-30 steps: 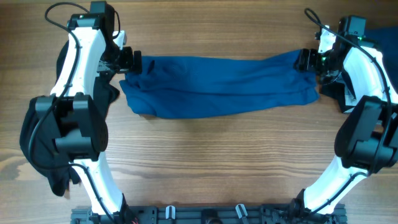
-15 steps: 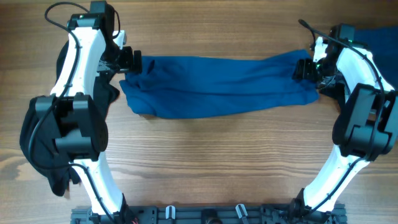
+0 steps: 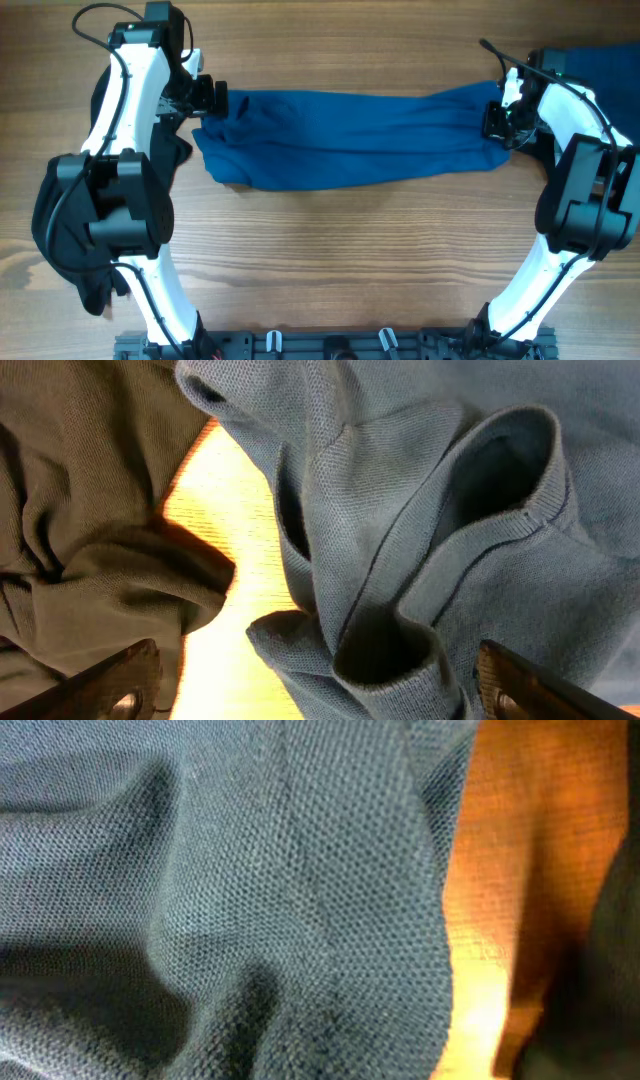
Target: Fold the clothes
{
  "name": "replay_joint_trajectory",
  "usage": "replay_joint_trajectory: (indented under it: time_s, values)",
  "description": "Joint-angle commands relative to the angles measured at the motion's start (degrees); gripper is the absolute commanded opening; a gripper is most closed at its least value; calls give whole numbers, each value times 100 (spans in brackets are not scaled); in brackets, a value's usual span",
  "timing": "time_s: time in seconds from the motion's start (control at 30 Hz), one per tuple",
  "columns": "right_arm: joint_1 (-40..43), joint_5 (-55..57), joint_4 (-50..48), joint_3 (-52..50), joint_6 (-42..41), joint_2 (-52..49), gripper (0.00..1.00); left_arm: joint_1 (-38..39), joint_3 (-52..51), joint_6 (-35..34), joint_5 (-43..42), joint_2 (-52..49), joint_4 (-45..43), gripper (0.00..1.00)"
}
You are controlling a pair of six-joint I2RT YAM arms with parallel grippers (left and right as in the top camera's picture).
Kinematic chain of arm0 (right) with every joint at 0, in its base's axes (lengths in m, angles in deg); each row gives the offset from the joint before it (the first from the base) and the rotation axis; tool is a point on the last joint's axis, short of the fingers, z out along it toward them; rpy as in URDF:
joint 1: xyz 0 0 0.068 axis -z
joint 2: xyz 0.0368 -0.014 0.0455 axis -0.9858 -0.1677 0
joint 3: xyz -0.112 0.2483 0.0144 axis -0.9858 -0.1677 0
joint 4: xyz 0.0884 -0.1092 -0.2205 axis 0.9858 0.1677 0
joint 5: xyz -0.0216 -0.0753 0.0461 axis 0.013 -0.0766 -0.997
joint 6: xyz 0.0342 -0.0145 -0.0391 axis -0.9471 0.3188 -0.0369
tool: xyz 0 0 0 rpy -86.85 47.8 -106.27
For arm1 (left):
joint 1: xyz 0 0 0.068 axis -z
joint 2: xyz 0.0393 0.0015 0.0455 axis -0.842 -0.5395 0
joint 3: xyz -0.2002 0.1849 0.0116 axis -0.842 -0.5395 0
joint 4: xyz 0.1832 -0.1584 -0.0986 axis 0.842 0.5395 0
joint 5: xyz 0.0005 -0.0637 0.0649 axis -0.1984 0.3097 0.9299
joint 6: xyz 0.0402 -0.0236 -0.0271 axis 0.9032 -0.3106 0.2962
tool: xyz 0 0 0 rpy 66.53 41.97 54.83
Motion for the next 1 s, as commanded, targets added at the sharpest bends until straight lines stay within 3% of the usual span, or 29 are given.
replay_joint_trajectory:
  time_s: [0.0, 0.37, 0.97]
  values:
    - [68, 195, 153, 254, -105, 356, 4, 11, -26, -59, -50, 146, -15, 100]
    - [-175, -610, 868, 262, 20, 1196, 4, 11, -26, -57, -50, 146, -17, 100]
    - [-3014, -651, 332, 264, -675, 1241, 4, 15, -26, -57, -72, 146, -28, 100]
